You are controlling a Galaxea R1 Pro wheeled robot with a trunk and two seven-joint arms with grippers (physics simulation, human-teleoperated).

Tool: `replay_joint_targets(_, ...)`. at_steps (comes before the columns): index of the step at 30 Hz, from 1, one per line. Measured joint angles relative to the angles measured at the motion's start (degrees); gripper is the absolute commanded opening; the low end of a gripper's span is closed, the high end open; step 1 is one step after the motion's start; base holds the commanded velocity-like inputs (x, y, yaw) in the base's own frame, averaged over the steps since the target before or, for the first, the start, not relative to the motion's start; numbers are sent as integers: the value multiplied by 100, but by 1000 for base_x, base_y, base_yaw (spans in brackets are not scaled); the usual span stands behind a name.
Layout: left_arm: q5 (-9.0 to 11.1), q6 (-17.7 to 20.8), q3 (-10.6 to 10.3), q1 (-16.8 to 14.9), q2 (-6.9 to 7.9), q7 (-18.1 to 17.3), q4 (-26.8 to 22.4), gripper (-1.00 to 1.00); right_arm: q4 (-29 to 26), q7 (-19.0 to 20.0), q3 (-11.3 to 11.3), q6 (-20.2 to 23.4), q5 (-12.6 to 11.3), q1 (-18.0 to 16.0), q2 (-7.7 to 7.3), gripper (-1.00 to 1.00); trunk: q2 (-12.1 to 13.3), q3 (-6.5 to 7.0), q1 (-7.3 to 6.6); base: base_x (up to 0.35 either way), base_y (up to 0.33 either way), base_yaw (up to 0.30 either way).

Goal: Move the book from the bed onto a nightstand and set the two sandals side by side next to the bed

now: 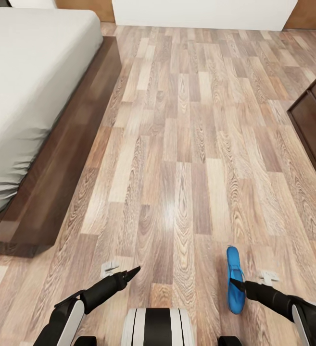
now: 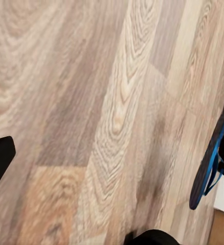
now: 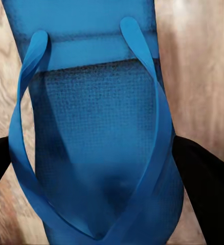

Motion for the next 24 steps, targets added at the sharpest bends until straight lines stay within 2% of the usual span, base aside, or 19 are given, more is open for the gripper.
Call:
replay_joint_targets(2,-5,-4,-12,0,-3,4,14,100,105,18,-120,-22,-33,0,-20,-100,3,44,-5,0,0,0)
replay_joint_targets(10,-9,-9,4,0,4,-1,4,100,646,24,-154,-37,-51,8,-27,-100,13,222,-26,0,0,0)
replay_joint_targets(24,-47,-53,1,0,-3,45,18,100,830,25,-150,-47,-61,24,-22,-100,32,532,-62,0,0,0)
